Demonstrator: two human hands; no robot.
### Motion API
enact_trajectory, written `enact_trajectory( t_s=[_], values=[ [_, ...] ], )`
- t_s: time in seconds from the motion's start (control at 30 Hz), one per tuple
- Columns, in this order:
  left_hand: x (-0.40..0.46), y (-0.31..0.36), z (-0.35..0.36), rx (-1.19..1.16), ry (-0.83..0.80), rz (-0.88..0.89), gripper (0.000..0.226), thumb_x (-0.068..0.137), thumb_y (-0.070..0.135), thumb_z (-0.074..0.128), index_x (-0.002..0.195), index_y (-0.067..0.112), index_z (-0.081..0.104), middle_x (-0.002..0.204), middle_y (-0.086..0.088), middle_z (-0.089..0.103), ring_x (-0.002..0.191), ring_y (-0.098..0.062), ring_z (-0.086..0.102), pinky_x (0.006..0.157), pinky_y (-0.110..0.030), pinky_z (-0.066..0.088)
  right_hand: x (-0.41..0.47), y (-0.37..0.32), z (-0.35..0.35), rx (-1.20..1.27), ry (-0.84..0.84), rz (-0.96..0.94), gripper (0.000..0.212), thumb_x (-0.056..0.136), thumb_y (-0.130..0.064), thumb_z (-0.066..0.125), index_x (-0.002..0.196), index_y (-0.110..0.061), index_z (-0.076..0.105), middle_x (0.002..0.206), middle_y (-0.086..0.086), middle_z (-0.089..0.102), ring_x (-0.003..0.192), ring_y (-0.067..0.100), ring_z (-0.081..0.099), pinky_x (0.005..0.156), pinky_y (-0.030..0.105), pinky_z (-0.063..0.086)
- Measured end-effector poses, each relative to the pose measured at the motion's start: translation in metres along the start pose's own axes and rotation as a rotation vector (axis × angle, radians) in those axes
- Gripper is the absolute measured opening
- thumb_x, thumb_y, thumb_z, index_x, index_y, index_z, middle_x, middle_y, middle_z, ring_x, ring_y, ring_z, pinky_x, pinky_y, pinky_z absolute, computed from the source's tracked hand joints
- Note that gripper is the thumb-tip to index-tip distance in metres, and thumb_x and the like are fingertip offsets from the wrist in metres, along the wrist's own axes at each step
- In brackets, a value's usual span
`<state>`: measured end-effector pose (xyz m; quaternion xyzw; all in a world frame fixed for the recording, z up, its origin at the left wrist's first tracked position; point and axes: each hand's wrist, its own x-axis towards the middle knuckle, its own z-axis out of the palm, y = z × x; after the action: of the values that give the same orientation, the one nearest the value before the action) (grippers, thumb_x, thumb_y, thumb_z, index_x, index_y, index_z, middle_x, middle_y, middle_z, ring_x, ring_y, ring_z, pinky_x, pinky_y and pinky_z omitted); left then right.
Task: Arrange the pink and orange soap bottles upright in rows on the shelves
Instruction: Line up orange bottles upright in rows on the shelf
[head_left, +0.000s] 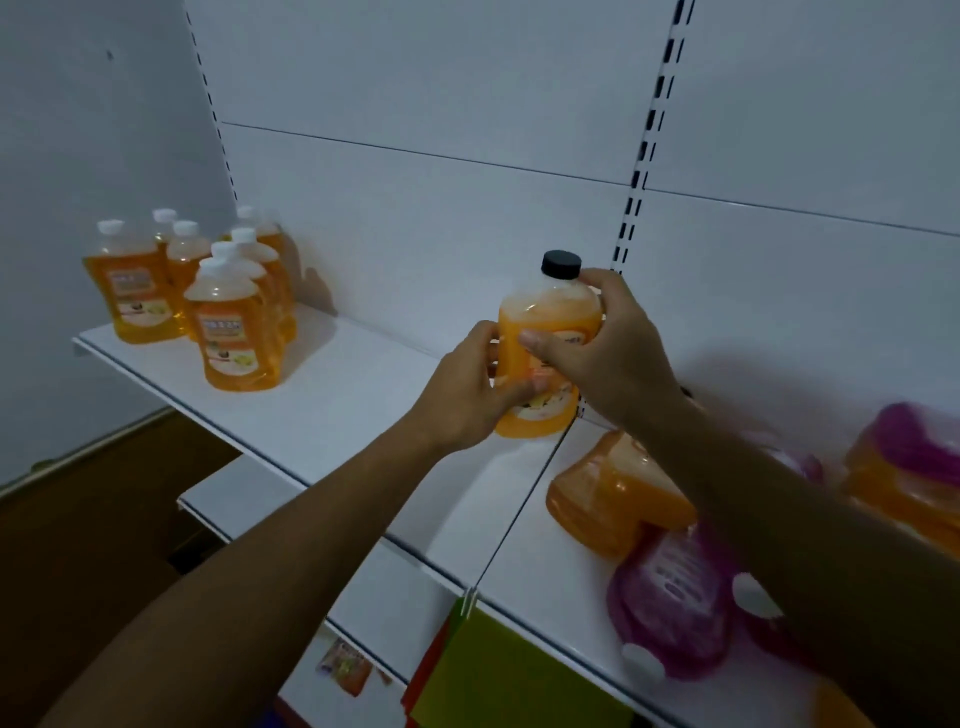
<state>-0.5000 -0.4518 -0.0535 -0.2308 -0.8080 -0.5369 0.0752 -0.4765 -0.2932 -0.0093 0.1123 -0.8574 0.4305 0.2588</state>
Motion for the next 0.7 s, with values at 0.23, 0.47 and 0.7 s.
enact_trajectory(
  t_s=[0.23,0.47,0.7],
  values=[
    [0.047,-0.037,0.021,-0.039,-0.020,-0.027,0.056,0.082,0.040,0.072,0.129,0.023,0.047,0.121,0.006,0.061,0.105,-0.011,0.062,0.080,-0.024,0.056,0.039,0.040,0.006,-0.123,-0.087,0.153,0.072,0.073,-0.044,0.079,0.130,-0.023,0.040,0.111,-0.003,0.052,0.096,0.019,0.056,0.077,0.031,0.052],
    [0.087,-0.080,0.043,-0.070,-0.132,-0.025,0.040,0.082,0.024,0.074,0.117,0.017,0.055,0.112,0.002,0.063,0.101,-0.017,0.063,0.082,-0.029,0.057,0.055,0.074,0.014,-0.294,-0.078,0.241,0.055,0.071,-0.049,0.079,0.106,-0.023,0.045,0.092,-0.005,0.056,0.084,0.016,0.057,0.066,0.026,0.045],
    [0.105,-0.104,0.056,-0.075,-0.231,-0.020,0.050,0.081,0.025,0.075,0.123,0.016,0.051,0.114,0.001,0.063,0.103,-0.018,0.063,0.084,-0.039,0.058,0.050,0.085,0.021,-0.440,-0.017,0.243,0.065,0.075,-0.047,0.076,0.128,-0.021,0.048,0.120,0.004,0.051,0.105,0.020,0.052,0.088,0.030,0.045]
  ],
)
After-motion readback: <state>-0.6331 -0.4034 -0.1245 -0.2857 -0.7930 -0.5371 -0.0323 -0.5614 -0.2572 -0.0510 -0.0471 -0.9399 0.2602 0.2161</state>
